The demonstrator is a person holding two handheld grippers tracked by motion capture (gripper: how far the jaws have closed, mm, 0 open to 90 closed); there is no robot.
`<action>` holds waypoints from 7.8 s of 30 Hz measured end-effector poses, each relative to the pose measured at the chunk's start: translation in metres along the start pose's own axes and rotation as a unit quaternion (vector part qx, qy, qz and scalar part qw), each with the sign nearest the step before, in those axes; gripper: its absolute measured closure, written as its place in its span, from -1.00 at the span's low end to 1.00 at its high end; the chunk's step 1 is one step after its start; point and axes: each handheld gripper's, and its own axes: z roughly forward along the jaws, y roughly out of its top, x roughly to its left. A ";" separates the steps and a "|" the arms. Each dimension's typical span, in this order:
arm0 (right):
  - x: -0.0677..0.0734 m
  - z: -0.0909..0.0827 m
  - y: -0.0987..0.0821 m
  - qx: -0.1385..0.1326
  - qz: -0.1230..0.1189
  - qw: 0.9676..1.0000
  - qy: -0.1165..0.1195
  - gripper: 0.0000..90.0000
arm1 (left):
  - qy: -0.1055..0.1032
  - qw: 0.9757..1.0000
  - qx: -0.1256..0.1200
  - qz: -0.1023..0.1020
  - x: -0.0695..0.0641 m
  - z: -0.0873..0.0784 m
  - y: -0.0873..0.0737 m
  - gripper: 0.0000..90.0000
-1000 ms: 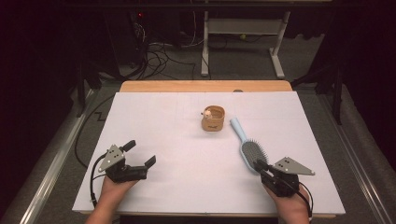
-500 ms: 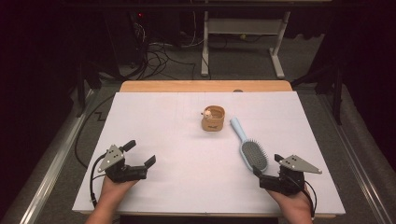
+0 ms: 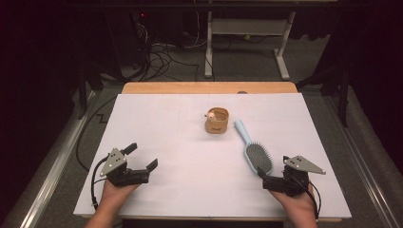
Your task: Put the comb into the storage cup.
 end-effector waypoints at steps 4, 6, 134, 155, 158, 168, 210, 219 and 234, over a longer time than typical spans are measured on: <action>-0.001 0.009 0.003 0.037 0.003 0.999 -0.006 -1.00 | -0.009 1.000 0.004 -0.006 0.002 0.000 0.001 -0.96; -0.002 0.013 0.004 0.053 0.001 0.999 -0.007 -1.00 | -0.009 1.000 0.000 -0.003 0.002 0.000 0.001 -0.96; 0.001 0.078 0.055 0.249 -0.060 0.967 0.015 -0.54 | -0.007 1.000 -0.025 0.014 0.001 0.000 0.000 -0.96; -0.005 0.032 0.044 0.242 -0.086 0.966 0.031 -0.54 | 0.000 0.999 -0.026 0.039 -0.006 0.004 -0.001 -1.00; -0.002 0.028 0.040 0.242 -0.091 0.965 0.039 -0.54 | 0.003 0.999 -0.022 0.031 -0.006 0.004 -0.001 -1.00; 0.017 0.026 0.037 0.249 -0.121 0.958 0.076 -0.54 | 0.011 0.999 -0.015 0.029 -0.006 0.006 -0.002 -0.99; 0.087 0.077 0.079 0.264 -0.227 0.922 0.168 -0.54 | 0.024 0.994 0.009 0.109 -0.037 0.064 0.022 -1.00; 0.088 0.077 0.080 0.262 -0.227 0.923 0.169 -0.54 | 0.026 0.988 0.004 0.152 -0.044 0.062 0.013 -0.99; 0.098 0.071 0.084 0.247 -0.233 0.923 0.179 -0.54 | 0.035 0.971 0.016 0.234 -0.060 0.061 0.003 -0.97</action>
